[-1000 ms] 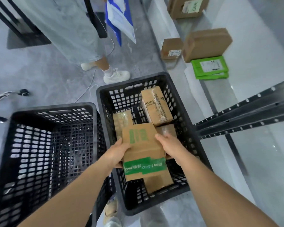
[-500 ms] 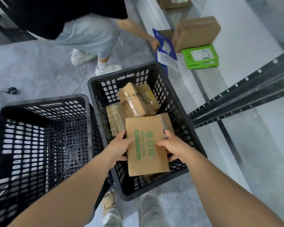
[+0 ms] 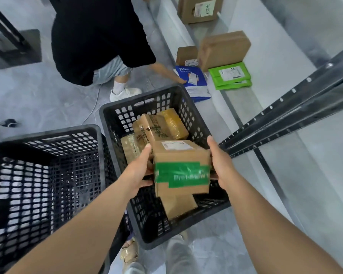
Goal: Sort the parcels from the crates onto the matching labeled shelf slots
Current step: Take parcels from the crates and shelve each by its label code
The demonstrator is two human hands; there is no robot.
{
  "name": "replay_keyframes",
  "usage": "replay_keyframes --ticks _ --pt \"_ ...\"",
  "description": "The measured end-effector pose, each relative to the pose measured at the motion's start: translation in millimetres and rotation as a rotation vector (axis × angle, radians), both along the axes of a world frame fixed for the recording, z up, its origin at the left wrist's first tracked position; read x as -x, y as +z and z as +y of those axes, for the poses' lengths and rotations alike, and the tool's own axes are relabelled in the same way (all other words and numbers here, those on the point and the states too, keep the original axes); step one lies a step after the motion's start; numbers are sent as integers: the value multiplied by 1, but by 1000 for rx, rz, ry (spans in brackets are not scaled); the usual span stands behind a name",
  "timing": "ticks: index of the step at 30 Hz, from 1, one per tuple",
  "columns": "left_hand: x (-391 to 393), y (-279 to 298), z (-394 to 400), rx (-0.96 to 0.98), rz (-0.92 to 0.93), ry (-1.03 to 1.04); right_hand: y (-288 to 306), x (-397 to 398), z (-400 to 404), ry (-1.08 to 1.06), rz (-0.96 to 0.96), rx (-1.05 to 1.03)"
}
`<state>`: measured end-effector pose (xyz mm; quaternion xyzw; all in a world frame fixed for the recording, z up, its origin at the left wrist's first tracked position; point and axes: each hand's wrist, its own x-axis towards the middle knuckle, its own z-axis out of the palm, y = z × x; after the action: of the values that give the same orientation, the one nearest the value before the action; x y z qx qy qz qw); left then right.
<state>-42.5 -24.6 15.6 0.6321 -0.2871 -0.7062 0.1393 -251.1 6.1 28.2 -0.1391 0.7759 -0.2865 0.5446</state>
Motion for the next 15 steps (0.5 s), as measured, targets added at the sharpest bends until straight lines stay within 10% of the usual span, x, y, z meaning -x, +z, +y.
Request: replay_keyframes --ticks 15 --pt "-9 -45 46 -76 -118 -217 -54 -9 56 245 -8 -135"
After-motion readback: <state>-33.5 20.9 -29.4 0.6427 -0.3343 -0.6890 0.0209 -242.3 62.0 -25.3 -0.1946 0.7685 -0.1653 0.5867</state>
